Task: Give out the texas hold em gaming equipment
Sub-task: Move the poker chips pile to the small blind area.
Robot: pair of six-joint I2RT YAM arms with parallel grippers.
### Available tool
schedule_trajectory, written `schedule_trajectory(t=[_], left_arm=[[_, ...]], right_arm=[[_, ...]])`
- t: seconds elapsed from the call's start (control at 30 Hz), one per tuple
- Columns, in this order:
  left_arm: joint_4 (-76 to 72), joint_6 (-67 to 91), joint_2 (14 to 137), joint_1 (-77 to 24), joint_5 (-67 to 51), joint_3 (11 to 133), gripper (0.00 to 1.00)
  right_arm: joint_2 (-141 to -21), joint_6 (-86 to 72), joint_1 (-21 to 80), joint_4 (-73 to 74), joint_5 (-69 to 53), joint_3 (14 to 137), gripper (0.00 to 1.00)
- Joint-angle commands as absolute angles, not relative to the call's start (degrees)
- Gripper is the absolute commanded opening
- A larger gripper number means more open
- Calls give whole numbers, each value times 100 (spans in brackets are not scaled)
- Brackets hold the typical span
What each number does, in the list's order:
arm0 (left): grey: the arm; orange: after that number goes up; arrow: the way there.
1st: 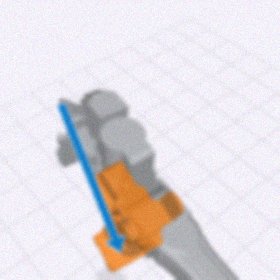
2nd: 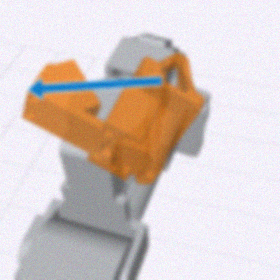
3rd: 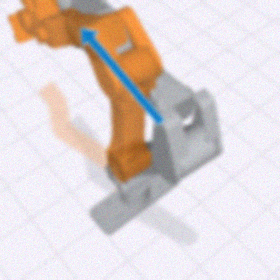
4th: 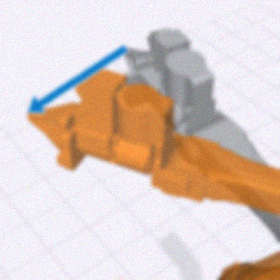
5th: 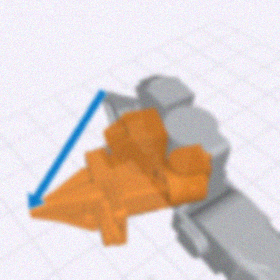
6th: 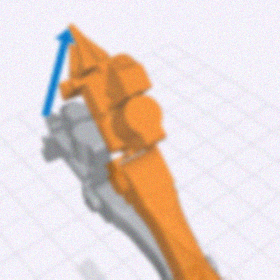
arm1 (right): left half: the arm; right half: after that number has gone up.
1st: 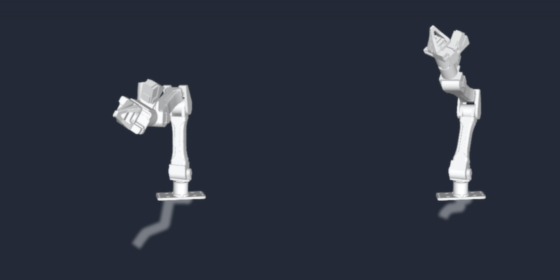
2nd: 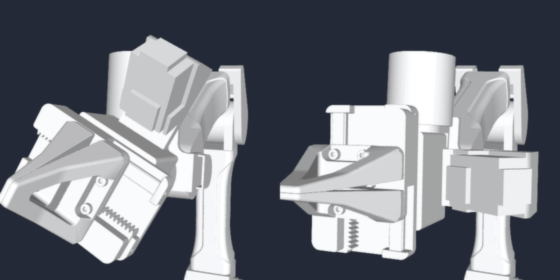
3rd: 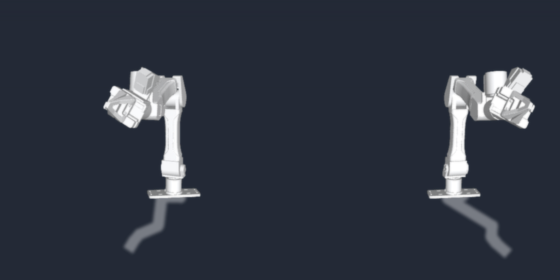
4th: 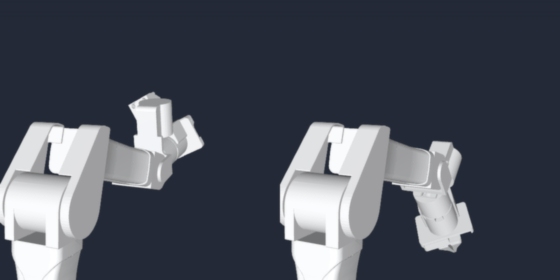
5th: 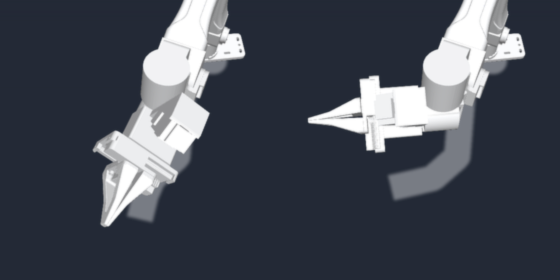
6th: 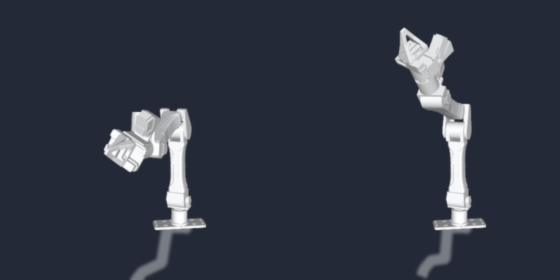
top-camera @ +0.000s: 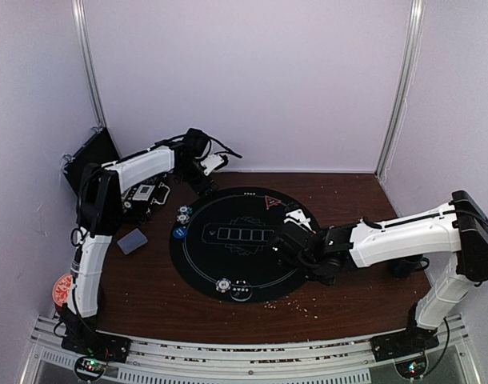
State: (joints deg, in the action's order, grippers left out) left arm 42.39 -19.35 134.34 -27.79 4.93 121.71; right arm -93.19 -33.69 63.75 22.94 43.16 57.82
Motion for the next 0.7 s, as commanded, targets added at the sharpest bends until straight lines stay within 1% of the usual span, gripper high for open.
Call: schedule_trajectory(t=[0.0, 0.07, 0.27, 0.37, 0.5, 0.6, 0.67], left_arm=[[4154, -1884, 12361, -2787, 109, 11862, 98], [3979, -1887, 11909, -2787, 4, 11367, 98], [3098, -2159, 10391, -2794, -550, 9109, 98], [2616, -2214, 9800, -2787, -738, 8114, 98], [1898, -2112, 9078, -2790, -1208, 6908, 98], [1491, -2015, 8628, -2788, -1756, 6280, 98], [1425, -1985, 8467, -2792, -1984, 6127, 98]], right_arm=[[-9245, -3439, 6389, 2322, 4505, 5830, 100], [-9210, -3444, 6346, 2340, 4461, 5817, 100], [-8765, -3581, 5877, 2394, 4087, 5642, 100], [-8531, -3626, 5291, 2421, 3617, 5544, 100], [-8532, -3715, 4378, 2635, 3177, 5629, 100], [-8753, -3796, 3956, 2946, 3156, 5794, 100], [-8908, -3810, 3771, 3089, 3149, 5828, 100]])
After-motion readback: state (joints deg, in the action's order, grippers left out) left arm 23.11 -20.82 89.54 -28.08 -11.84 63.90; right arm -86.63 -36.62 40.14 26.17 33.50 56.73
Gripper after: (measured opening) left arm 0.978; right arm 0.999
